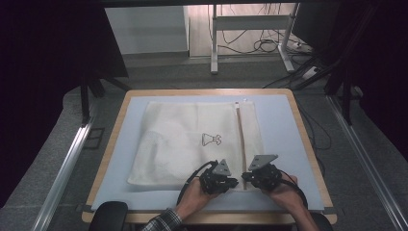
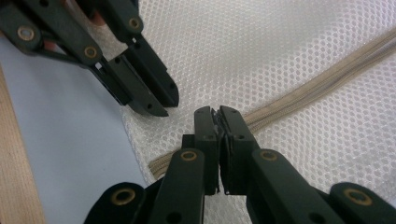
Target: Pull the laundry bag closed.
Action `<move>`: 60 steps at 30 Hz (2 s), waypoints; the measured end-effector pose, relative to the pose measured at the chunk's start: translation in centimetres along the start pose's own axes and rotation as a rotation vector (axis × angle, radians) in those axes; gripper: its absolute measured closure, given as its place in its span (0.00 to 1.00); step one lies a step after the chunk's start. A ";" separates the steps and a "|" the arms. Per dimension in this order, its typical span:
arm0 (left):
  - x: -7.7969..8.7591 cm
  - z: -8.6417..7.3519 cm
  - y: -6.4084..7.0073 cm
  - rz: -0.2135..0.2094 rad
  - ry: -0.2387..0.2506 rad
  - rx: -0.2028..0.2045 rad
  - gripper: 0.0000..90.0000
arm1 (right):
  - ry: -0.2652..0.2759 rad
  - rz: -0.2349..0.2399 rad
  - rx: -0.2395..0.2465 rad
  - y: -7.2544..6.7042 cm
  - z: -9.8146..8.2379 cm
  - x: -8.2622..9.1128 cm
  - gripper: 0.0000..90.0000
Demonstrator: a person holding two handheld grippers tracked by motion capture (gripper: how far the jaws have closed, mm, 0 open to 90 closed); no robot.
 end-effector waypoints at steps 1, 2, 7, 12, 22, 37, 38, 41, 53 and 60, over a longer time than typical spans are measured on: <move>0.0 0.0 0.0 -0.002 -0.001 0.006 0.95 | -0.002 0.001 -0.003 0.0 0.0 0.0 0.96; 0.0 0.0 0.0 -0.006 0.000 0.011 0.96 | 0.000 0.003 -0.002 0.0 0.0 0.0 0.96; 0.0 -0.1 -0.1 -0.011 0.001 0.009 0.99 | 0.000 0.004 0.000 0.1 0.0 0.0 0.96; 0.0 -0.1 0.0 -0.005 0.000 0.000 0.99 | -0.005 -0.005 -0.004 0.3 0.1 -0.1 0.96; -0.1 -0.1 0.1 0.008 0.000 -0.015 0.99 | -0.006 -0.037 -0.009 1.2 0.4 -0.4 0.96; 0.0 -0.1 0.0 0.006 -0.001 -0.017 0.99 | -0.005 -0.062 -0.021 2.8 1.0 -1.1 0.96; 0.0 -0.1 0.0 0.007 -0.003 -0.018 0.99 | -0.005 -0.068 -0.018 2.9 1.0 -1.1 0.96; 0.0 -0.1 0.1 0.013 -0.002 -0.024 0.99 | -0.005 -0.071 -0.021 3.1 1.1 -1.2 0.96; -0.1 -0.1 0.1 0.010 0.005 -0.020 0.99 | 0.001 -0.087 -0.034 4.1 1.5 -1.5 0.96; 0.0 -0.2 0.1 0.009 -0.002 -0.025 0.99 | 0.004 -0.096 -0.043 4.6 1.9 -1.7 0.96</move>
Point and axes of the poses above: each handheld gripper's, and its own axes: x roughly backward along the jaws, z roughly out of its top, y roughly to its right, the point moved 9 cm from there along -x, roughly forward along the jaws, and after that the axes turned 9 degrees about -z, right-handed, at the moved point
